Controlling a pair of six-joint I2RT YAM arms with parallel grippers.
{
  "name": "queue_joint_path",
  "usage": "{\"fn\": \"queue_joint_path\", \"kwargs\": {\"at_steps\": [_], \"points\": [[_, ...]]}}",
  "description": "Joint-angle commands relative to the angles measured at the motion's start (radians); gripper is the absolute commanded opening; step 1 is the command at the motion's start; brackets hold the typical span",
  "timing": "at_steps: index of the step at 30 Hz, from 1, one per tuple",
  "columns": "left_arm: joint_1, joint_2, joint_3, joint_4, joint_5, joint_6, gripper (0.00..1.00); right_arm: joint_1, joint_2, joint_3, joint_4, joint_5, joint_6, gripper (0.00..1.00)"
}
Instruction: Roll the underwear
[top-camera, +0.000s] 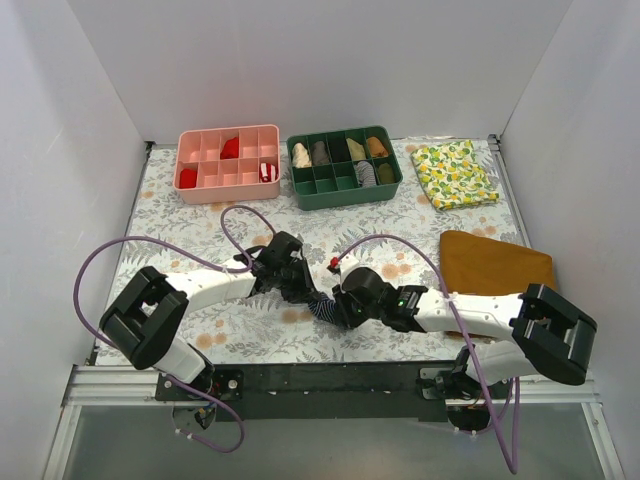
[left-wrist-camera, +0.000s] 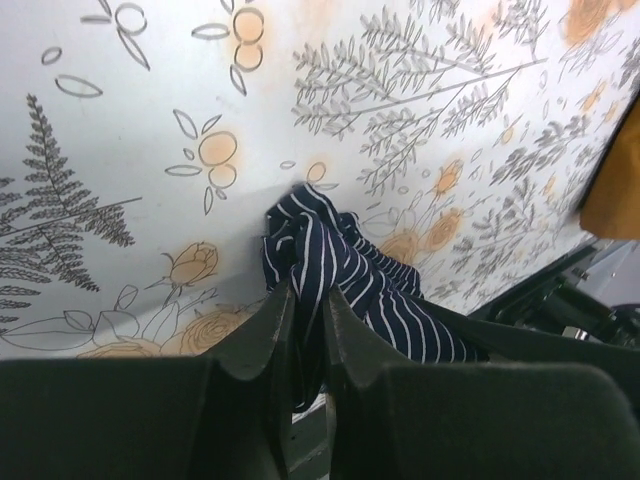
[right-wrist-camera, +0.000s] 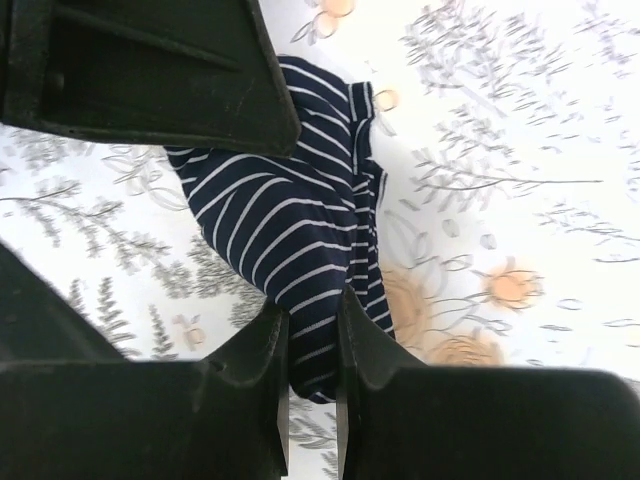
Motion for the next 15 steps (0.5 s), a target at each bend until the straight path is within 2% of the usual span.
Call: {"fn": "queue_joint_path", "kwargs": {"at_steps": [1, 2, 3, 9, 11, 13, 14, 15], "points": [[-0.005, -0.031, 0.028, -0.095, -0.186, -0.018, 0.0, 0.005, -0.014, -0.01, -0.226, 0.219, -0.124, 0.17], [-0.012, -0.037, 0.025, -0.104, -0.198, -0.021, 0.0, 0.019, -0.026, -0.016, -0.217, 0.204, -0.123, 0.12], [-0.016, -0.054, 0.024, -0.105, -0.203, -0.023, 0.0, 0.031, -0.032, -0.025, -0.206, 0.2, -0.115, 0.1], [-0.039, -0.057, -0.024, -0.105, -0.22, -0.038, 0.0, 0.114, -0.015, -0.068, -0.163, 0.18, 0.02, 0.09], [-0.047, -0.043, -0.035, -0.098, -0.215, -0.037, 0.0, 0.146, -0.005, -0.088, -0.137, 0.148, 0.063, 0.18], [-0.05, -0.025, -0.035, -0.095, -0.218, -0.031, 0.0, 0.159, -0.002, -0.102, -0.097, 0.125, 0.09, 0.33], [-0.055, -0.019, -0.033, -0.09, -0.218, -0.023, 0.0, 0.163, 0.0, -0.108, -0.088, 0.11, 0.11, 0.33], [-0.056, -0.013, -0.03, -0.09, -0.217, -0.018, 0.0, 0.171, 0.0, -0.111, -0.085, 0.113, 0.119, 0.39]]}}
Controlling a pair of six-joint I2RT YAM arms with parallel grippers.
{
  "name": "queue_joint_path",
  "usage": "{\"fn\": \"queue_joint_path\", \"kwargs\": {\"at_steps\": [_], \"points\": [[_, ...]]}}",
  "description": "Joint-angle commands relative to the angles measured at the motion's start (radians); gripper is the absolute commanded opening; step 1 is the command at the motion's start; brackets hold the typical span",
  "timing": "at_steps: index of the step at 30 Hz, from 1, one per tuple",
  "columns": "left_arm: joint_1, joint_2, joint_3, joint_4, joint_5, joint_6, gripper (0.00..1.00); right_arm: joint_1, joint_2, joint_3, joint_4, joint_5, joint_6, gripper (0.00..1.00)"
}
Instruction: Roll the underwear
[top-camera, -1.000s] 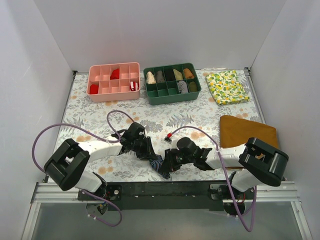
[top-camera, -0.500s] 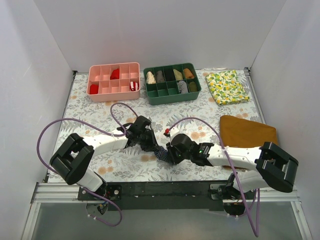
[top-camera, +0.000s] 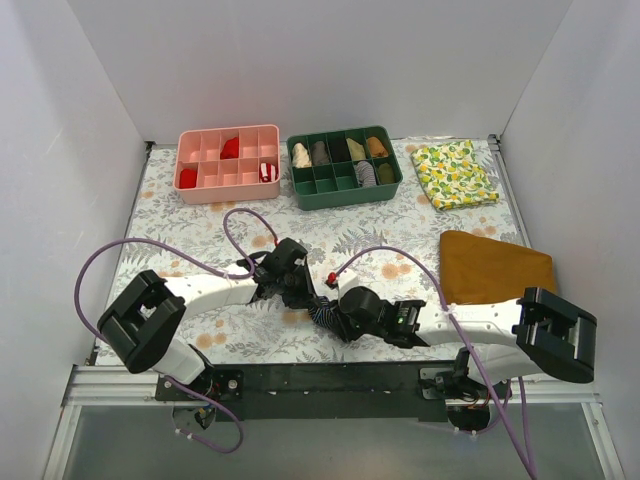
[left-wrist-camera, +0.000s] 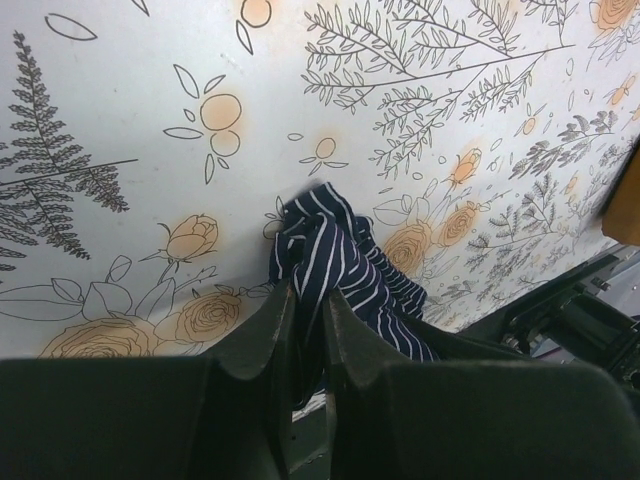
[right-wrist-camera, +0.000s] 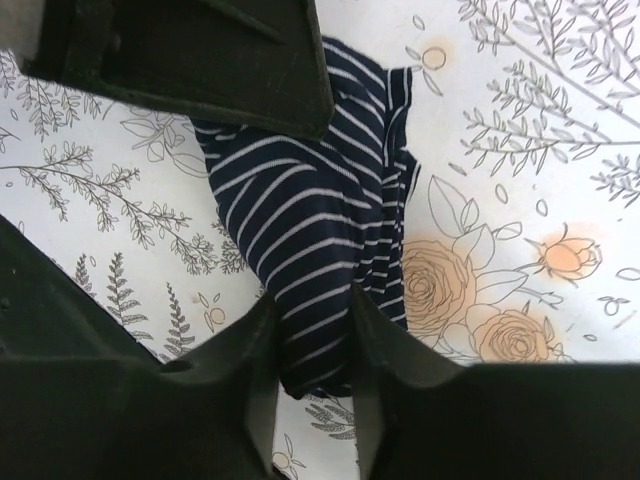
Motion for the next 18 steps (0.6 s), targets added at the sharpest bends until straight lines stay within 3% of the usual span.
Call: {"fn": "queue_joint_path", "kwargs": {"at_steps": [1, 3, 4, 10, 18], "points": [[0.005, 0.013, -0.02, -0.062, -0.127, 0.043, 0.0, 0.04, 0.02, -0.062, -0.117, -0.019, 0.086, 0.52], [0.004, 0.039, -0.014, -0.06, -0.124, 0.058, 0.0, 0.047, 0.012, -0.056, -0.139, -0.027, 0.098, 0.54], [0.001, 0.047, -0.009, -0.059, -0.122, 0.063, 0.0, 0.053, 0.009, -0.055, -0.146, -0.027, 0.101, 0.61], [-0.01, 0.104, 0.024, -0.062, -0.1, 0.133, 0.0, 0.06, -0.086, -0.047, -0.204, 0.013, 0.152, 0.64], [-0.028, 0.162, 0.073, -0.071, -0.046, 0.216, 0.0, 0.062, -0.334, -0.017, -0.356, 0.206, 0.22, 0.66]]}}
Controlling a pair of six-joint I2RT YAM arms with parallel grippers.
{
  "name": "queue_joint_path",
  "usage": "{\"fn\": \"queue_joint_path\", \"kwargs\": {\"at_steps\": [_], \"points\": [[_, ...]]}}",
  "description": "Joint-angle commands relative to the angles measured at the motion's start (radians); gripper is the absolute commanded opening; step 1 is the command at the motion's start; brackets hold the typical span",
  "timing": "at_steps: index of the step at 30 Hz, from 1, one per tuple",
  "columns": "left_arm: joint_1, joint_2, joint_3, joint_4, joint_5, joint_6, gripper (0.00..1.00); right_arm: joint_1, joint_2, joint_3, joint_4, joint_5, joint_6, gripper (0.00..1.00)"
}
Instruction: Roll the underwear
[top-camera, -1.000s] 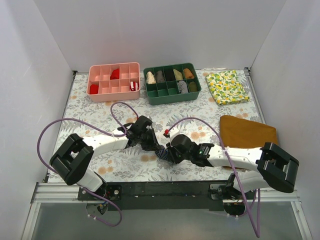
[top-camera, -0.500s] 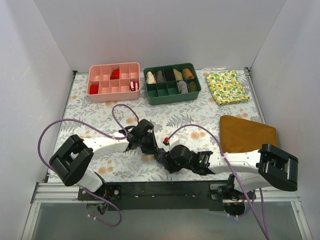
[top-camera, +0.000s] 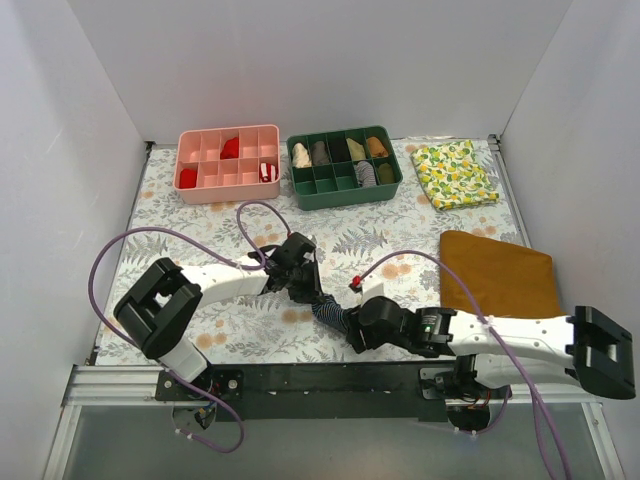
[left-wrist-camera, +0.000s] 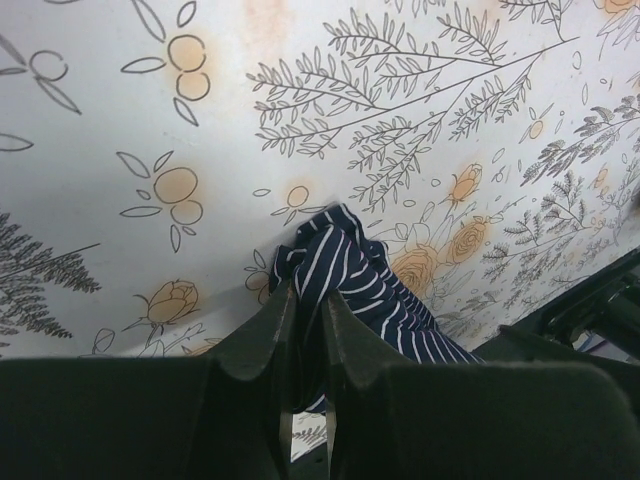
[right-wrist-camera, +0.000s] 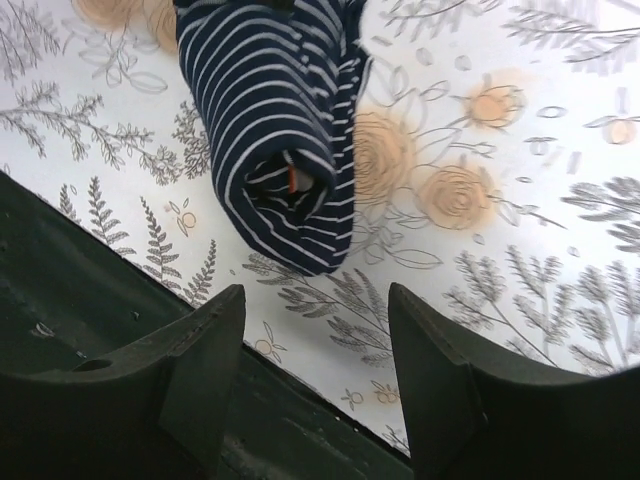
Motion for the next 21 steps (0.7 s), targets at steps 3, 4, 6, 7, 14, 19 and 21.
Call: {"fn": "queue_joint_path", "kwargs": {"at_steps": [3, 4, 6, 7, 14, 19, 21], "points": [[-0.027, 0.048, -0.001, -0.078, -0.06, 0.089, 0.0, 0.003, -0.16, 0.045, -0.089, 0.156, 0.026, 0.78], [-0.03, 0.047, 0.001, -0.078, -0.061, 0.088, 0.0, 0.003, -0.166, 0.053, -0.084, 0.156, 0.014, 0.79], [-0.033, 0.042, 0.007, -0.083, -0.069, 0.086, 0.0, 0.003, -0.157, 0.083, -0.061, 0.157, -0.023, 0.8], [-0.036, 0.042, 0.007, -0.087, -0.071, 0.086, 0.0, 0.002, -0.129, 0.094, -0.052, 0.147, -0.038, 0.8], [-0.039, 0.036, -0.004, -0.087, -0.072, 0.088, 0.0, 0.002, 0.139, 0.298, -0.094, 0.061, -0.231, 0.81], [-0.039, 0.04, -0.009, -0.087, -0.063, 0.095, 0.0, 0.003, 0.257, 0.447, -0.183, 0.084, -0.41, 0.81], [-0.039, 0.05, -0.009, -0.086, -0.06, 0.095, 0.0, 0.003, 0.261, 0.458, -0.191, 0.074, -0.461, 0.81]]}}
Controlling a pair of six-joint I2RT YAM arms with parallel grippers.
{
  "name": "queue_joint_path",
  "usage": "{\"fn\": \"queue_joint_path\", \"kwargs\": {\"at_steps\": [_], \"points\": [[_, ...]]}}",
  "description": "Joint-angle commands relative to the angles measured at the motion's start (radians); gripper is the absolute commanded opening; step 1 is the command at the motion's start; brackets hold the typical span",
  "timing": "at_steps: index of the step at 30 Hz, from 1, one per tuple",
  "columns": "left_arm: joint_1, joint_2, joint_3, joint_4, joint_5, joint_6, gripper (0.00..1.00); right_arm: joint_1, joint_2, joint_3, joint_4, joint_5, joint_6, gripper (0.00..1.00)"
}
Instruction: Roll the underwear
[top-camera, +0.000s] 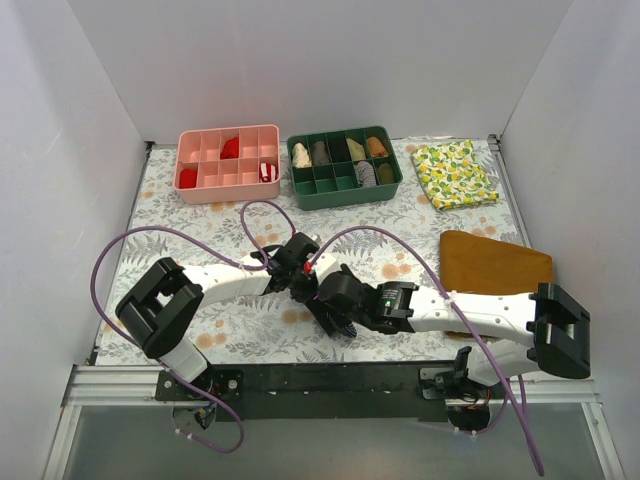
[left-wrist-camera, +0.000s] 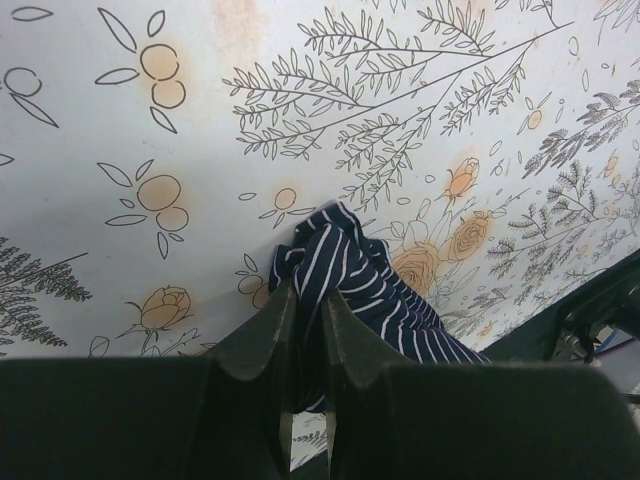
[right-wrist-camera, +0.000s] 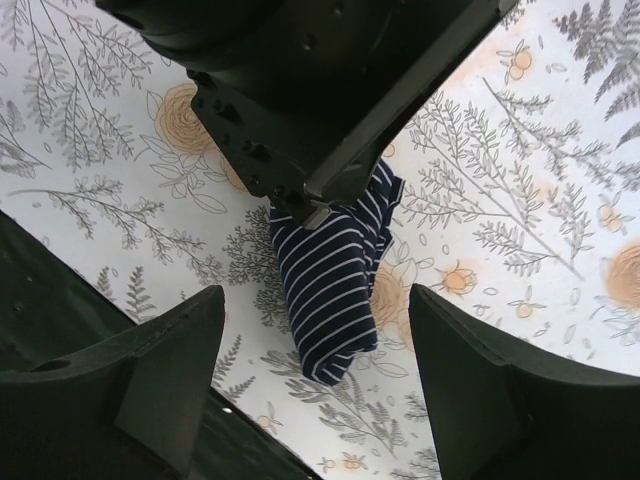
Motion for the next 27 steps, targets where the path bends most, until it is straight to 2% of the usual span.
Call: {"fn": "queue_joint_path", "kwargs": {"at_steps": [1, 5, 13, 18, 21, 27], "points": [[-0.016, 0.039, -0.031, -0.078, -0.048, 0.036, 0.0, 0.003, 0.007, 0.068, -0.064, -0.008, -0.205, 0.81], [-0.017, 0.045, -0.03, -0.071, -0.04, 0.032, 0.0, 0.003, 0.001, 0.056, -0.077, -0.061, -0.259, 0.8], [-0.017, 0.062, -0.025, -0.063, -0.017, 0.032, 0.0, 0.003, 0.019, 0.016, -0.027, -0.132, -0.266, 0.76], [-0.017, 0.055, -0.028, -0.065, -0.011, 0.029, 0.0, 0.005, 0.047, -0.016, -0.02, -0.138, -0.256, 0.68], [-0.017, 0.051, -0.03, -0.066, -0.013, 0.024, 0.0, 0.005, 0.045, -0.045, -0.003, -0.136, -0.236, 0.6], [-0.017, 0.051, -0.035, -0.063, -0.007, 0.02, 0.0, 0.003, 0.019, -0.131, 0.045, -0.117, -0.164, 0.59]]}}
